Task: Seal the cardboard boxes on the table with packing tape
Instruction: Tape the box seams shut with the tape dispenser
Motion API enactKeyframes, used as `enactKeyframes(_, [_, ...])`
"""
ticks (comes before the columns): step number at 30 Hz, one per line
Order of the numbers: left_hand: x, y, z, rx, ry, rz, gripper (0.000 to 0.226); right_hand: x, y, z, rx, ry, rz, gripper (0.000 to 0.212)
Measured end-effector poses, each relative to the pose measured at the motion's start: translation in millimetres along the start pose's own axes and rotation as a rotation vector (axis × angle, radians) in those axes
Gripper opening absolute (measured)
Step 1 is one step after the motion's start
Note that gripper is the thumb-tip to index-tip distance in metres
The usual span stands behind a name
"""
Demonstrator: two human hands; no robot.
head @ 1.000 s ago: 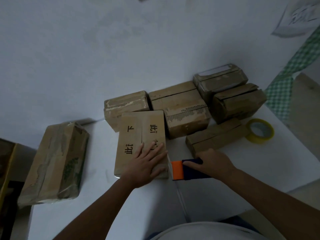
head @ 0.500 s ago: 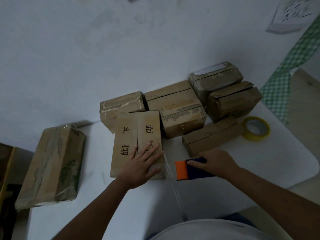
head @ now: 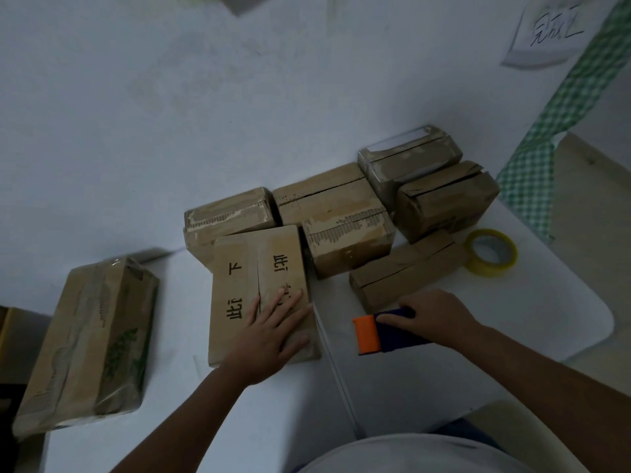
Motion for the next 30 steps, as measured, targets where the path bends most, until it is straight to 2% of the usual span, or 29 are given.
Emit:
enactKeyframes(6, [-7, 5, 6, 0.039, 0.062, -0.011, 0.053, -3, -10, 6, 0.079, -0.063, 0.087, 0.073])
enactKeyframes(14, [-5, 10, 4, -0.067, 0.081, -0.074, 0.039, -7, -17, 7, 0.126, -0.151, -0.072, 0.071])
enactKeyframes(21, [-5, 12, 3, -0.102, 0.078, -0.060, 0.035, -1, -18, 5, 0.008, -0.259, -0.098, 0.049])
enactKeyframes(27, [-5, 15, 3, -0.091, 0.055, -0.015, 0.035, -8, -40, -11, 0.126, -0.212, -0.119, 0.060])
enactKeyframes(30, [-4, 17, 5, -0.093, 0.046, -0.003, 0.035, -15, -46, -20, 0.101, -0.235, -0.163, 0.058])
Point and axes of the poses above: each hand's wrist, its own x-axis away from the middle knuckle, its own z-axis out of the back of the hand, y = z × x, the point moved 1 cm from there along -x, towards the middle knuckle
